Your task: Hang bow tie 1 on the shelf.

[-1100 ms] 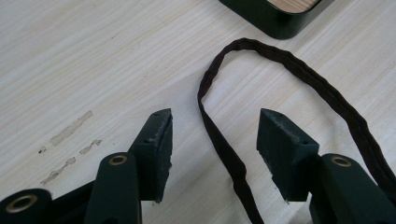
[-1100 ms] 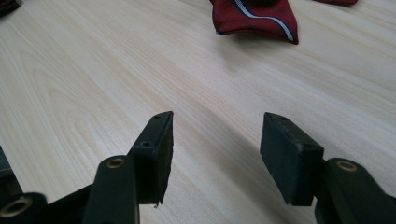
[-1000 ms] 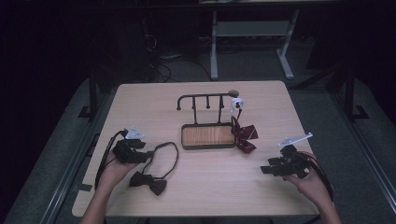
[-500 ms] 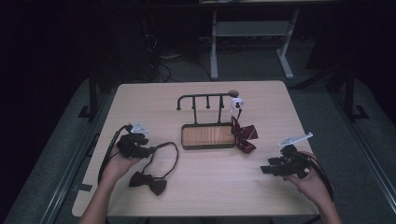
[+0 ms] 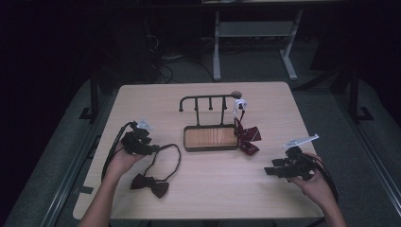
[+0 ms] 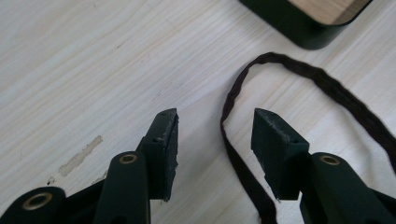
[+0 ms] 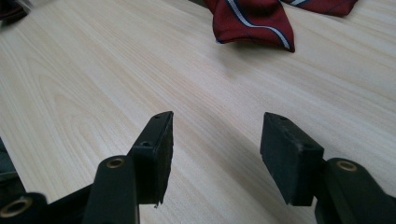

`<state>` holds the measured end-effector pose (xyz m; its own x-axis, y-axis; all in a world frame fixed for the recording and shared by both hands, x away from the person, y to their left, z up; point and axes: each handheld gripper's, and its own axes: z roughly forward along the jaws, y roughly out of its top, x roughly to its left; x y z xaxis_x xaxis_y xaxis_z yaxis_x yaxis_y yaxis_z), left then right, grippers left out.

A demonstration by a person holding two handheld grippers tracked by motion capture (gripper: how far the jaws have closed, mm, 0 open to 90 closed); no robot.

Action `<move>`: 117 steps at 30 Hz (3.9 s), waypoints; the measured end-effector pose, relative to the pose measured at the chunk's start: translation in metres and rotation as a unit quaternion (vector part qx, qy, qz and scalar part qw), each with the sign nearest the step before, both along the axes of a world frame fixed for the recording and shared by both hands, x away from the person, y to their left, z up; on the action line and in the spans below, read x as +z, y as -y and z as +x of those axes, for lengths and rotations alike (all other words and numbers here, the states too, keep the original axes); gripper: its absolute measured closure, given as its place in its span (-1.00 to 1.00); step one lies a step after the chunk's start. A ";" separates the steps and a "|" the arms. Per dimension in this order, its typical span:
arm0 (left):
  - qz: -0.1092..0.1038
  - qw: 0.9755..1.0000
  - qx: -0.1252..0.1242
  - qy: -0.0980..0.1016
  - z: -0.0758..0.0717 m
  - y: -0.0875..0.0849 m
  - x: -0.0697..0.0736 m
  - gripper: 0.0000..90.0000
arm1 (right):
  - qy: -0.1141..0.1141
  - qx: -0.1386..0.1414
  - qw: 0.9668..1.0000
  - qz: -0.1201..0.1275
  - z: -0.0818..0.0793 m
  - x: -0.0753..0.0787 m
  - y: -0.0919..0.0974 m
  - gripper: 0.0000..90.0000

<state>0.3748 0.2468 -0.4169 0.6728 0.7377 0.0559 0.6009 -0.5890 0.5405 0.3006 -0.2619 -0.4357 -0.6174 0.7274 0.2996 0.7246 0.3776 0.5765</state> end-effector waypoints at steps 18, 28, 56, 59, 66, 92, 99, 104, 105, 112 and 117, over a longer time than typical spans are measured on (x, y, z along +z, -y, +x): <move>0.008 0.999 -0.008 -0.039 0.016 0.008 -0.019 0.33 | 0.002 0.002 1.000 0.000 0.000 -0.001 0.001 -0.02; 0.020 0.998 -0.025 -0.060 0.018 0.014 -0.027 0.76 | 0.003 0.008 1.000 0.009 -0.001 0.001 -0.001 -0.02; -0.003 0.995 -0.081 -0.063 0.003 0.010 0.011 0.99 | -0.009 0.001 0.999 0.033 0.002 -0.008 0.007 -0.04; -0.003 0.994 -0.087 -0.061 0.001 0.011 0.016 0.99 | -0.005 0.000 0.999 0.034 0.003 -0.008 0.008 -0.05; -0.002 0.993 -0.106 -0.052 -0.006 0.014 0.030 0.99 | -0.004 -0.003 0.999 0.034 0.003 -0.008 0.010 -0.06; -0.003 0.990 -0.144 0.001 -0.025 0.025 0.087 0.99 | -0.003 -0.003 0.999 0.032 0.002 -0.007 0.010 -0.06; 0.002 0.989 -0.149 0.006 -0.025 0.028 0.096 0.99 | 0.000 -0.003 0.999 0.034 0.002 -0.006 0.011 -0.06; 0.004 0.988 -0.154 0.005 -0.025 0.030 0.100 0.99 | -0.002 -0.003 0.999 0.035 0.001 -0.006 0.012 -0.06; 0.004 0.988 -0.152 0.007 -0.025 0.031 0.101 0.99 | -0.001 -0.002 0.999 0.035 0.002 -0.006 0.011 -0.06; 0.005 0.987 -0.160 0.008 -0.026 0.034 0.106 0.99 | -0.001 -0.001 0.999 0.036 0.001 -0.005 0.010 -0.06; 0.008 0.987 -0.163 0.010 -0.026 0.036 0.111 0.99 | -0.002 -0.001 0.999 0.037 0.001 -0.005 0.010 -0.06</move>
<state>0.3491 0.2109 -0.3060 0.8727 0.4815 0.0813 0.3681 -0.7581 0.5384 0.3015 -0.2722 -0.4406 -0.6146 0.7050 0.3539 0.7273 0.3327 0.6002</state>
